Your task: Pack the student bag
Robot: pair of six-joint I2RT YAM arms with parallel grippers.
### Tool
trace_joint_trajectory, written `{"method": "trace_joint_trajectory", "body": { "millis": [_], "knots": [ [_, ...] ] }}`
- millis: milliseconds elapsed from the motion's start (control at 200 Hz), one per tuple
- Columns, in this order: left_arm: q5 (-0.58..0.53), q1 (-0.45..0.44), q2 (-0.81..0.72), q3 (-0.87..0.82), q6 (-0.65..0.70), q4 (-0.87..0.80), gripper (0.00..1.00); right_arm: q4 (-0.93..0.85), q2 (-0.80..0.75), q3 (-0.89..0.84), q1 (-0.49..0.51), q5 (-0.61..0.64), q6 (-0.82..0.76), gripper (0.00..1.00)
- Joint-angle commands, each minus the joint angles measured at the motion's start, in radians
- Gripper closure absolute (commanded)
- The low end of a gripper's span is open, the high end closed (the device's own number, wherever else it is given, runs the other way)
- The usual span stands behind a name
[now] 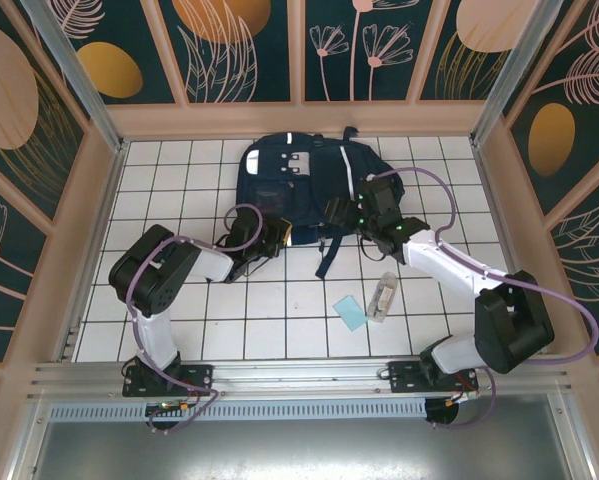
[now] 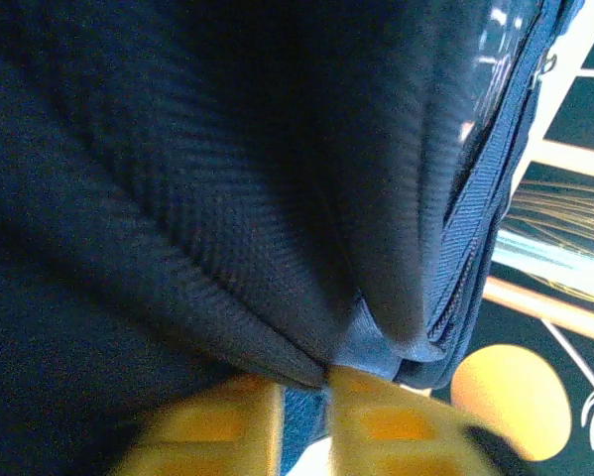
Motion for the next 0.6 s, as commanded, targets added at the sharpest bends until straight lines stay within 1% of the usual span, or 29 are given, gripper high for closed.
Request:
{"method": "trace_joint_trajectory", "body": {
  "millis": [0,60,110,150,235,310,340,385,420,445,470,505,550,596],
  "knots": [
    [-0.029,0.027,0.061,-0.048,-0.04,-0.06,0.97,0.001,-0.026,-0.016,0.005,0.013,0.001,0.23],
    [-0.021,0.028,0.032,-0.035,-0.008,-0.071,0.97,0.001,-0.027,-0.012,0.005,0.008,-0.003,0.23],
    [-0.015,0.027,-0.006,-0.016,0.036,-0.094,0.91,0.0,-0.023,-0.008,0.005,0.004,-0.003,0.23],
    [-0.012,0.028,-0.042,0.006,0.083,-0.126,0.89,0.004,-0.019,-0.002,0.005,0.002,-0.003,0.23],
    [-0.054,0.026,-0.133,0.047,0.184,-0.239,0.89,0.012,-0.007,0.005,0.005,0.001,0.003,0.23],
    [-0.09,0.027,-0.215,0.06,0.272,-0.264,0.9,0.025,0.007,0.011,0.005,0.001,0.003,0.23],
    [-0.09,0.026,-0.232,0.093,0.333,-0.297,0.88,0.03,0.016,0.014,0.019,-0.027,0.002,0.23],
    [-0.084,0.026,-0.236,0.185,0.459,-0.404,0.82,0.032,0.03,0.02,0.028,-0.038,0.0,0.23],
    [-0.076,0.026,-0.225,0.279,0.611,-0.531,0.77,0.031,0.04,0.023,0.034,-0.042,-0.003,0.23],
    [-0.079,0.025,-0.214,0.347,0.698,-0.633,0.74,0.033,0.048,0.025,0.038,-0.044,-0.006,0.23],
    [-0.08,0.025,-0.202,0.395,0.776,-0.701,0.7,0.035,0.053,0.026,0.039,-0.047,-0.008,0.23],
    [-0.073,0.026,-0.191,0.442,0.883,-0.759,0.66,0.033,0.061,0.028,0.039,-0.053,-0.01,0.23],
    [-0.088,0.025,-0.188,0.486,0.979,-0.831,0.64,0.032,0.068,0.03,0.039,-0.054,-0.012,0.23],
    [-0.074,0.026,-0.175,0.503,1.074,-0.855,0.6,0.031,0.074,0.033,0.039,-0.055,-0.012,0.23]
  ]
}}
